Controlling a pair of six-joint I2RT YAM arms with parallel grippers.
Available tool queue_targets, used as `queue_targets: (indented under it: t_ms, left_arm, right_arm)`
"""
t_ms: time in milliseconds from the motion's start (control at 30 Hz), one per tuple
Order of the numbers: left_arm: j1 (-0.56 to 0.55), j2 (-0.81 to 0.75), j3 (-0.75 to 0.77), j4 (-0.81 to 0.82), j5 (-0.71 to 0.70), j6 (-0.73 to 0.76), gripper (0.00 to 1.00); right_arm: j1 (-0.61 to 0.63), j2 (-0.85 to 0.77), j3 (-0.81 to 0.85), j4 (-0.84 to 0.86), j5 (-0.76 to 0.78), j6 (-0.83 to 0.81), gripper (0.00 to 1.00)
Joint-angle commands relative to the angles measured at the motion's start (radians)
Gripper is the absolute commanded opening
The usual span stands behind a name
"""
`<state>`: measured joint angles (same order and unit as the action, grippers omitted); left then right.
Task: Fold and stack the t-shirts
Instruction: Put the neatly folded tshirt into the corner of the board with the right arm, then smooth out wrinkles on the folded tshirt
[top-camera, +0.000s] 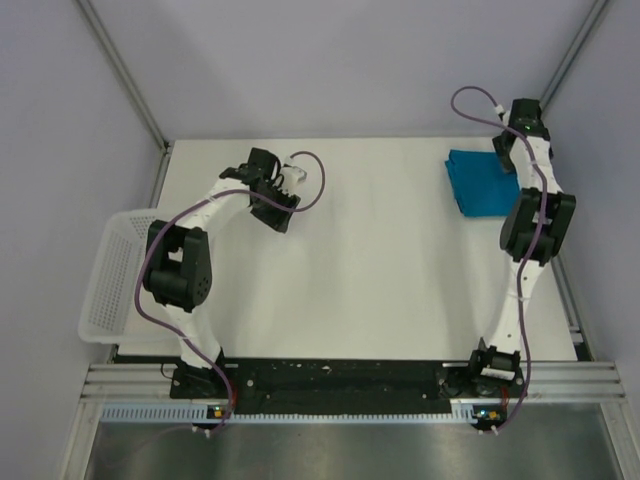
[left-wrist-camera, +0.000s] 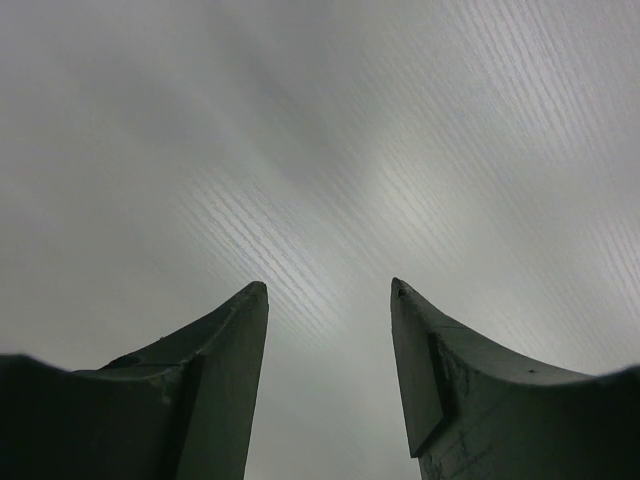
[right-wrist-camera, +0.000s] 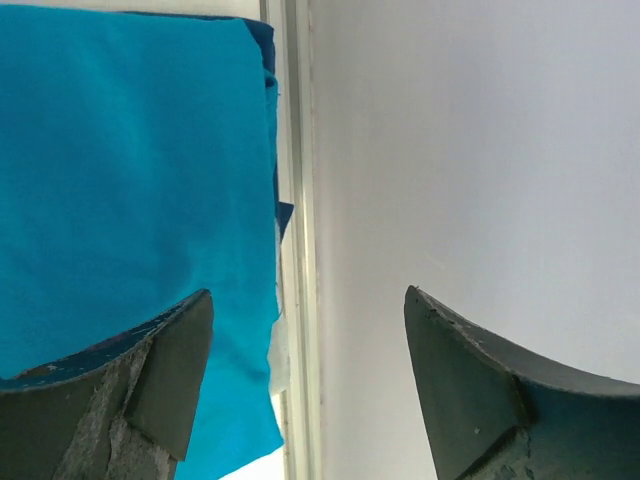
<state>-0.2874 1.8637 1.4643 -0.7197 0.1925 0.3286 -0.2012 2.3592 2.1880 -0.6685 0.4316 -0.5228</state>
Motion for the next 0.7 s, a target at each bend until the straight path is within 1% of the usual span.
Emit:
queue_targets:
  t_ms: [0, 67, 167, 200, 267, 333, 400, 433, 533, 567, 667]
  left_arm:
    - [0.002, 0.003, 0.027, 0.000, 0.004, 0.015, 0.57]
    - [0.002, 0.002, 0.024, 0.003, 0.005, 0.015, 0.57]
    - [0.002, -0.001, 0.019, 0.006, 0.012, 0.018, 0.57]
    - [0.002, -0.004, 0.015, 0.009, 0.015, 0.020, 0.57]
    - [0.002, -0.009, 0.007, 0.012, 0.016, 0.020, 0.57]
    - [0.002, -0.014, 0.001, 0.016, 0.018, 0.021, 0.57]
    - [0.002, -0.020, -0.007, 0.017, 0.018, 0.023, 0.57]
    - [0.002, -0.023, -0.009, 0.019, 0.018, 0.024, 0.57]
    - [0.002, -0.032, -0.016, 0.020, 0.013, 0.027, 0.57]
    - [0.002, -0.032, -0.019, 0.022, 0.010, 0.030, 0.57]
    - [0.002, -0.032, -0.019, 0.022, 0.007, 0.030, 0.57]
  right_arm:
    - [-0.001, -0.153, 0.013, 0.038, -0.060, 0.116, 0.75]
    - [0.006, -0.218, -0.034, 0.049, -0.189, 0.139, 0.74]
    - [0.032, -0.305, -0.143, 0.104, -0.406, 0.159, 0.65]
    - [0.042, -0.317, -0.174, 0.118, -0.494, 0.164, 0.61]
    - [0.065, -0.307, -0.198, 0.139, -0.601, 0.188, 0.49]
    - [0.088, -0.263, -0.169, 0.139, -0.623, 0.230, 0.31]
    - [0.094, -0.197, -0.125, 0.141, -0.642, 0.283, 0.16]
    - [0.094, -0.166, -0.097, 0.141, -0.649, 0.315, 0.10]
    - [0.094, -0.066, -0.027, 0.141, -0.662, 0.388, 0.01]
    - [0.094, -0.033, -0.011, 0.142, -0.671, 0.405, 0.00]
    - [0.095, 0.026, 0.024, 0.153, -0.697, 0.455, 0.00]
